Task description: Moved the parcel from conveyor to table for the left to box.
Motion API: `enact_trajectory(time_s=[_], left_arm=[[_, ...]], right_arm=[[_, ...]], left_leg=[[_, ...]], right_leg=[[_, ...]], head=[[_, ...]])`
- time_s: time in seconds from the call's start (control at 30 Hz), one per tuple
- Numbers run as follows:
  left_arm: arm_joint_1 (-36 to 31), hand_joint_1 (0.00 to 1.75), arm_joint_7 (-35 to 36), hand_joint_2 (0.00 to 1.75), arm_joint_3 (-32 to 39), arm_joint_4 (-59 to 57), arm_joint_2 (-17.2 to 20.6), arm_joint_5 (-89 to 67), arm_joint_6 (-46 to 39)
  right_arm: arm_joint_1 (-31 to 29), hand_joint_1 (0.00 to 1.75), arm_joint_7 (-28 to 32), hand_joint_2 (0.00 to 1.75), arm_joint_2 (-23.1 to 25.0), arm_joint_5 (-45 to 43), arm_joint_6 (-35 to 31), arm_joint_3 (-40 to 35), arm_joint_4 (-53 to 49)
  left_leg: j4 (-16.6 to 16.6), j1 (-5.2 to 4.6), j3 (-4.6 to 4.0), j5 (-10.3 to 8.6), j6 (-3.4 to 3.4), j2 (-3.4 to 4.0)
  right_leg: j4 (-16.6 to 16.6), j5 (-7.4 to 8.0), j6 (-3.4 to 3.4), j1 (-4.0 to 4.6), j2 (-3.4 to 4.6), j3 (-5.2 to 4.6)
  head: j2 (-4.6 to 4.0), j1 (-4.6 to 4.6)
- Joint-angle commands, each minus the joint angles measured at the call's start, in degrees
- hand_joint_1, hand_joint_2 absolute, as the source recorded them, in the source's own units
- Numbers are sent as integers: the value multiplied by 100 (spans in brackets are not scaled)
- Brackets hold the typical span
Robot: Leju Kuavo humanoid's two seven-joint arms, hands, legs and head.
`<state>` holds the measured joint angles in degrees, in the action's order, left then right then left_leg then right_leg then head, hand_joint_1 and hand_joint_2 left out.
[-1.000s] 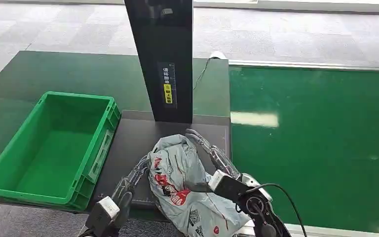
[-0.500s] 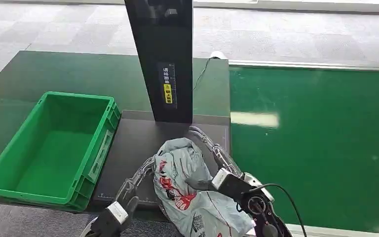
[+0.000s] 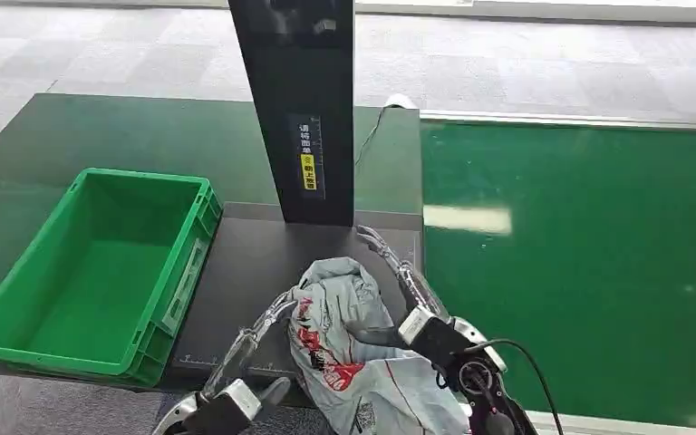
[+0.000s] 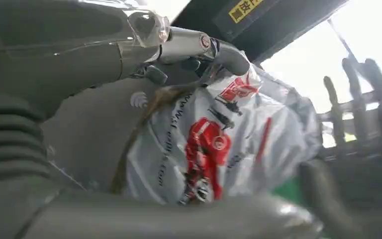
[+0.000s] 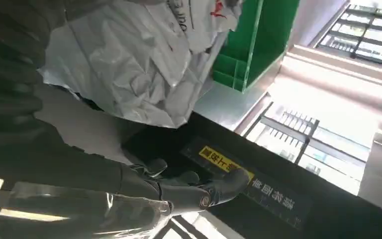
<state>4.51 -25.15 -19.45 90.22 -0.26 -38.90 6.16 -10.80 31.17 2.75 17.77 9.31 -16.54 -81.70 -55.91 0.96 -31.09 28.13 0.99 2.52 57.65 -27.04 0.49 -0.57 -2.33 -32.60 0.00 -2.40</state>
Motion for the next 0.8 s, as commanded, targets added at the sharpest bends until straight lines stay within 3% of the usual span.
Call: enact_trajectory(time_s=[0.03,0.2,0.8], left_arm=[[-799,0,2213,175,-410,-1801,-60,-2471,-572],[-765,0,2572,175,6,-1971,-264,-2892,-694],[-740,0,2572,175,15,-1911,-264,-2909,-693]], right_arm=[[417,0,-257,175,159,70,-101,364,-472],[556,0,-309,175,131,93,-83,424,-630],[556,0,-309,175,129,92,-81,429,-623]], left_leg=[[15,-2,5,-12,-7,-40],[8,-2,5,-5,-7,-28],[10,-2,29,-7,-8,-16]], right_leg=[[-14,6,-4,-3,-1,11],[-8,2,-1,-3,1,9],[-9,9,-2,-4,16,32]], head=[[0,2],[0,2],[0,0]])
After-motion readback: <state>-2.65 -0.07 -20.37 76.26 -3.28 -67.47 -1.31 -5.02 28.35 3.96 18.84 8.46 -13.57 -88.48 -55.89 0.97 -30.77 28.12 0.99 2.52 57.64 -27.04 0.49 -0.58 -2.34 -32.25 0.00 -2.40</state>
